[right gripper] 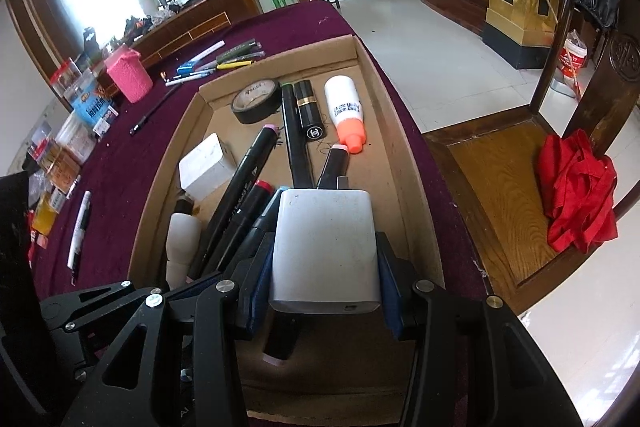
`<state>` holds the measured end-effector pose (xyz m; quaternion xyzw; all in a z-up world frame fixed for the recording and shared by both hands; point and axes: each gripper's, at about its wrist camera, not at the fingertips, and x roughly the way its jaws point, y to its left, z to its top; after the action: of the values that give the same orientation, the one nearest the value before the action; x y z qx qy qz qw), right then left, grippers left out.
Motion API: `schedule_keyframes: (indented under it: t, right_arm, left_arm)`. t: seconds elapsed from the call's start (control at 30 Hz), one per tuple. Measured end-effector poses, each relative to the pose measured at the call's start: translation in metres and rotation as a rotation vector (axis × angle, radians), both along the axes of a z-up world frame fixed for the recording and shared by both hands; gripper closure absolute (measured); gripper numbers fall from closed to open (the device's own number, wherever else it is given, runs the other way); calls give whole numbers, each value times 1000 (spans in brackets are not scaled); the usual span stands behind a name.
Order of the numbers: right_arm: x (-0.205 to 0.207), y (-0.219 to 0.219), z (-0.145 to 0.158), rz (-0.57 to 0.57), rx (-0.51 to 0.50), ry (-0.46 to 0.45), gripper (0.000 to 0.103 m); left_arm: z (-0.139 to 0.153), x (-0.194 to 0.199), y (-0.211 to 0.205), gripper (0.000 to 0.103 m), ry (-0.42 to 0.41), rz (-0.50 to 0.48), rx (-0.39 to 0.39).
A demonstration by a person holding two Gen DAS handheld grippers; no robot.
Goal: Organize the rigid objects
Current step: 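Carry the marker and white adapter into the cardboard box and open both tools, then lift both open tools up out of the box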
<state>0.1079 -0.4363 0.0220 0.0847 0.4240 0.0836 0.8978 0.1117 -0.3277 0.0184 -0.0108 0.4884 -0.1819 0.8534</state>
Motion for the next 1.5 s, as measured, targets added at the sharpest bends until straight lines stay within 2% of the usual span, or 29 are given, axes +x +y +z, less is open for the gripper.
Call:
schedule_keyframes:
  t: [0.5,0.9,1.2,1.5]
  right_arm:
    - [-8,1,3,-13,-4,6,61]
    - [-32,8,27,-12,19,-70,61]
    - [-47,31,42,19,85,-127,57]
    - [-51,74,46,101,91,-144,57]
  left_arm:
    - [-5,-7,2,87,41,-13,-1]
    - [5,-21,10,86,45,-47,-37]
    - [25,-34,45,86,9,-17,-88]
    - [38,-47,103,86,-27,52,-132]
